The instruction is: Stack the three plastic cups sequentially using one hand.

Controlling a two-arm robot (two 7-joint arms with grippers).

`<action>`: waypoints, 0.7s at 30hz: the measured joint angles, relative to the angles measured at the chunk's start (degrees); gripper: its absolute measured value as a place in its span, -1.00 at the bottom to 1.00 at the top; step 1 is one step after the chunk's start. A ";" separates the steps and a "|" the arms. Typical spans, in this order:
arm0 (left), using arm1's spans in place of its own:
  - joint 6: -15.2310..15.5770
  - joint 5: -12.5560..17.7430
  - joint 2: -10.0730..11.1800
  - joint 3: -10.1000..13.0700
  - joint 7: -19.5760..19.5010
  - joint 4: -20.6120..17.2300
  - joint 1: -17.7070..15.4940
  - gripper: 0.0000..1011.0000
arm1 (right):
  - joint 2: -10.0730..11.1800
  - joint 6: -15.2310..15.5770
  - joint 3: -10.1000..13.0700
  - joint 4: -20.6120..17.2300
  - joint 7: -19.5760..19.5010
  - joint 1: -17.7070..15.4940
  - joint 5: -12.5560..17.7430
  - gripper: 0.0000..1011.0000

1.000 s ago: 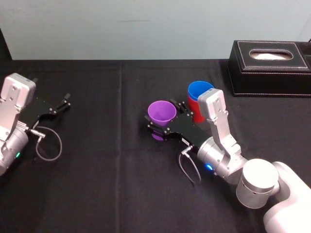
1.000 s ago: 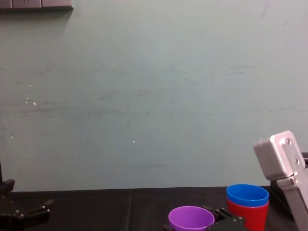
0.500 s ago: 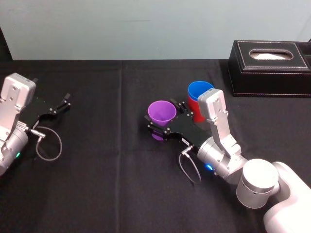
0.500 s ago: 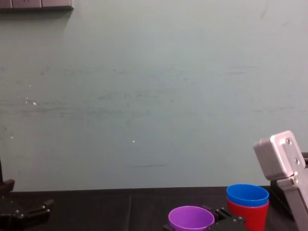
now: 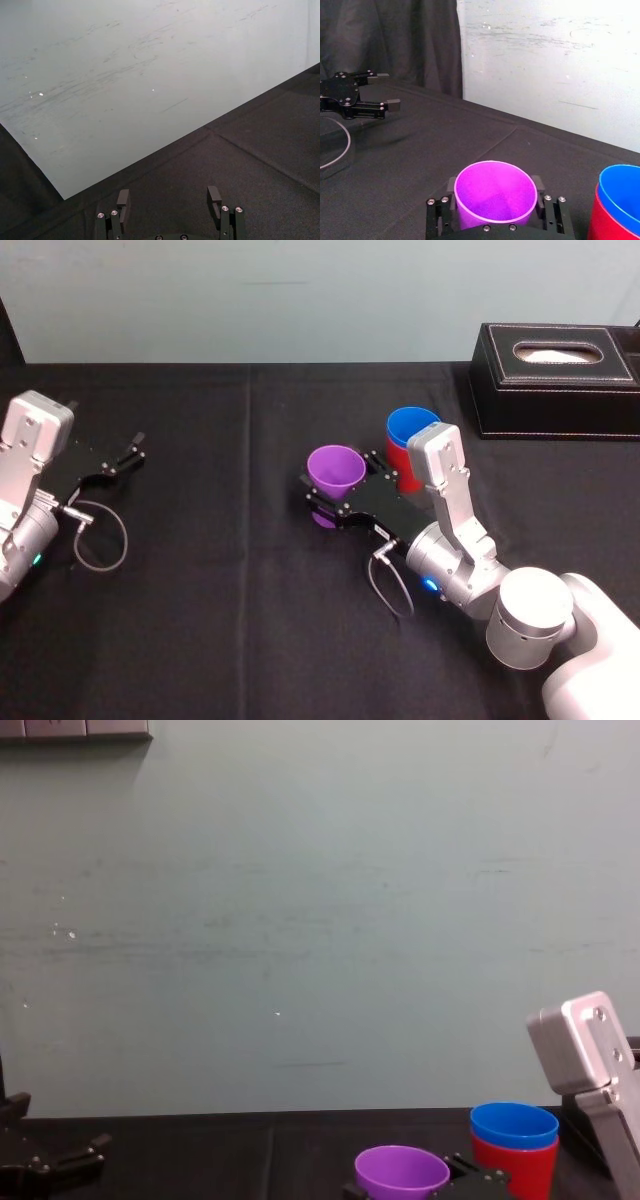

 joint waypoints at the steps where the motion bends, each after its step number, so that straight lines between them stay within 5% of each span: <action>1: 0.00 0.00 0.00 0.00 0.00 0.00 0.00 0.99 | 0.00 0.00 0.00 0.00 0.00 0.00 0.00 0.71; 21: 0.00 0.00 0.00 0.00 0.00 0.00 0.00 0.99 | 0.00 -0.01 0.00 0.00 0.00 0.00 0.00 0.49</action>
